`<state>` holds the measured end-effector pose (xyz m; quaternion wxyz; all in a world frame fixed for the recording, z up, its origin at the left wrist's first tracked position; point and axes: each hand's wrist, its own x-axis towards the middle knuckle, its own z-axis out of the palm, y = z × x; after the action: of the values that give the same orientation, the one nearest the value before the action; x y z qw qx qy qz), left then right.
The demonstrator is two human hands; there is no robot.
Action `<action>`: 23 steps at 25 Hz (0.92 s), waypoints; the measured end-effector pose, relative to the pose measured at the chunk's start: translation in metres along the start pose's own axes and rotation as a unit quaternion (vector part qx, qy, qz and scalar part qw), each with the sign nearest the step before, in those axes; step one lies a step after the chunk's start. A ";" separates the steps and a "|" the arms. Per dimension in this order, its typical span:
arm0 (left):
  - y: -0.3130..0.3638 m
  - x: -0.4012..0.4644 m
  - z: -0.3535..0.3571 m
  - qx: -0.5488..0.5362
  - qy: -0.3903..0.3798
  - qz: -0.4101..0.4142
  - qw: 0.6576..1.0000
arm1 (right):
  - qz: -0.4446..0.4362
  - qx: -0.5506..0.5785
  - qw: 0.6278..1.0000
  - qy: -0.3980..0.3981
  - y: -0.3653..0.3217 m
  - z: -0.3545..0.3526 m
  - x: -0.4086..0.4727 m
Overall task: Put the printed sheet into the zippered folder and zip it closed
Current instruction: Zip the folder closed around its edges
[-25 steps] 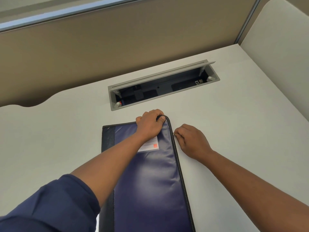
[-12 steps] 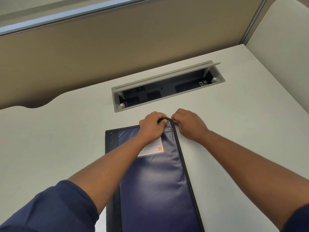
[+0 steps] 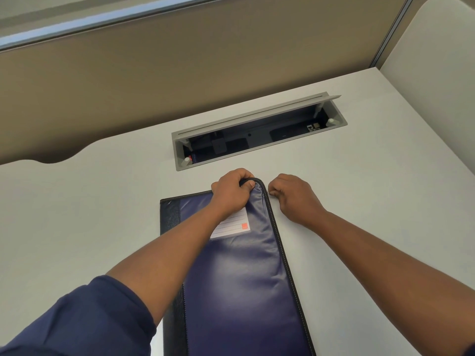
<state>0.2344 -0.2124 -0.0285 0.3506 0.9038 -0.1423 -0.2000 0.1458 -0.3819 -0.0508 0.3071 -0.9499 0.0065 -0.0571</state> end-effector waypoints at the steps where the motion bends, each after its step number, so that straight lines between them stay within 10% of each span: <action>1: 0.000 0.000 0.000 -0.002 -0.001 0.001 1.000 | 0.001 0.002 1.000 -0.002 -0.001 0.000 -0.004; 23: 0.002 0.013 -0.011 -0.023 -0.069 0.014 0.997 | 0.028 -0.015 0.999 -0.038 -0.004 -0.004 0.024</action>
<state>0.2506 -0.2125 -0.0235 0.3629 0.8775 -0.1744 -0.2604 0.1691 -0.3821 -0.0432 0.2943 -0.9554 0.0219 -0.0124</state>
